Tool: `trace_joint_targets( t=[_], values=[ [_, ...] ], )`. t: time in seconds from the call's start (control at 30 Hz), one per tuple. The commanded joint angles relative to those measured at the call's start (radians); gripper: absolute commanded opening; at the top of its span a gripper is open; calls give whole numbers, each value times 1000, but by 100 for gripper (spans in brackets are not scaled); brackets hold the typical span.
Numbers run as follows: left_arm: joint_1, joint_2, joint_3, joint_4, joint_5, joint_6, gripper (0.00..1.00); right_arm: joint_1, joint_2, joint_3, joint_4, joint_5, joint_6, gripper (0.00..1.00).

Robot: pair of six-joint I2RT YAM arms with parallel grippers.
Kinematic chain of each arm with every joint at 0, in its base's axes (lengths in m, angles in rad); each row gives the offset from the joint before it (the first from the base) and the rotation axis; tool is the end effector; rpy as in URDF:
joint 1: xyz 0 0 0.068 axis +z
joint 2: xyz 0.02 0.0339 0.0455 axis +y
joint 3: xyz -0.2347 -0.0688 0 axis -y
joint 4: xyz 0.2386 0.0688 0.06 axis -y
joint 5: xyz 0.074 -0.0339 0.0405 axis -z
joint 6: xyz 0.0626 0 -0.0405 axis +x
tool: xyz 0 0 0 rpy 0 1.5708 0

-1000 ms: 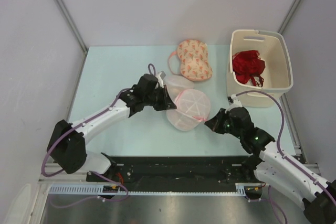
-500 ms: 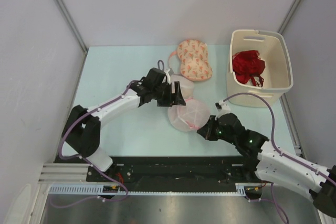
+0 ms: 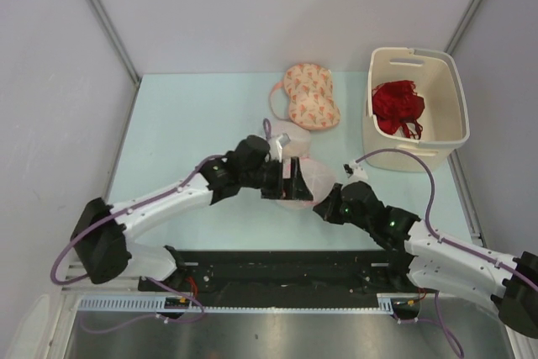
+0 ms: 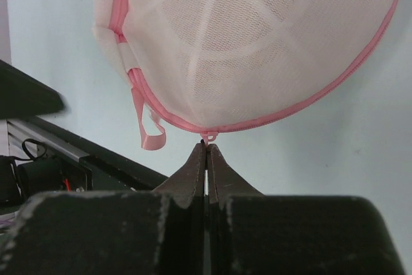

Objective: Unzip the laundry bag and remove the bra

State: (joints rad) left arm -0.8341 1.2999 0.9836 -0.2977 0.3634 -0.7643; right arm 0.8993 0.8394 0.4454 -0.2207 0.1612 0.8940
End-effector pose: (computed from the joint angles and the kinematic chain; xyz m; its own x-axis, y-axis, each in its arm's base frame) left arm 0.1924 -0.2453 0.2461 -0.8936 0.0224 -0.4483 0.3728 0.5933 -0.7135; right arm 0.1432 0.1640 0.1737 -0.7635 0.2760 -0.5838 -0.1532 0.8009 0.5789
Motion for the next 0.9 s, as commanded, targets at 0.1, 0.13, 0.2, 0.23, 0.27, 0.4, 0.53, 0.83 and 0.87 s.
trace_joint_targets(
  t=[0.1, 0.13, 0.2, 0.23, 0.27, 0.4, 0.53, 0.83, 0.87],
  values=[
    [-60, 128, -36, 104, -38, -242, 92, 4, -28, 29, 14, 44, 11, 0],
    [-60, 137, -34, 121, -49, -250, 92, 6, -34, 29, 8, 44, 10, 0],
    [-60, 156, -16, 111, -66, -260, 91, 6, -39, 29, 0, 43, 10, 0],
    [-60, 176, -1, 114, -75, -263, 92, 7, -42, 29, -5, 43, 10, 0],
    [-60, 179, 1, 120, -81, -267, 91, 7, -43, 29, -5, 41, 8, 0],
    [-60, 216, 7, 129, -113, -283, 84, 15, -51, 29, -12, 46, 10, 0],
    [-59, 246, 12, 118, -127, -288, 57, 18, -60, 29, -28, 47, 2, 0],
    [-27, 191, 4, 62, -167, -248, 0, -31, -132, 27, -173, 54, -69, 0],
    [-23, 181, 0, 58, -164, -238, 1, -46, -138, 29, -184, 51, -79, 0]
  ],
)
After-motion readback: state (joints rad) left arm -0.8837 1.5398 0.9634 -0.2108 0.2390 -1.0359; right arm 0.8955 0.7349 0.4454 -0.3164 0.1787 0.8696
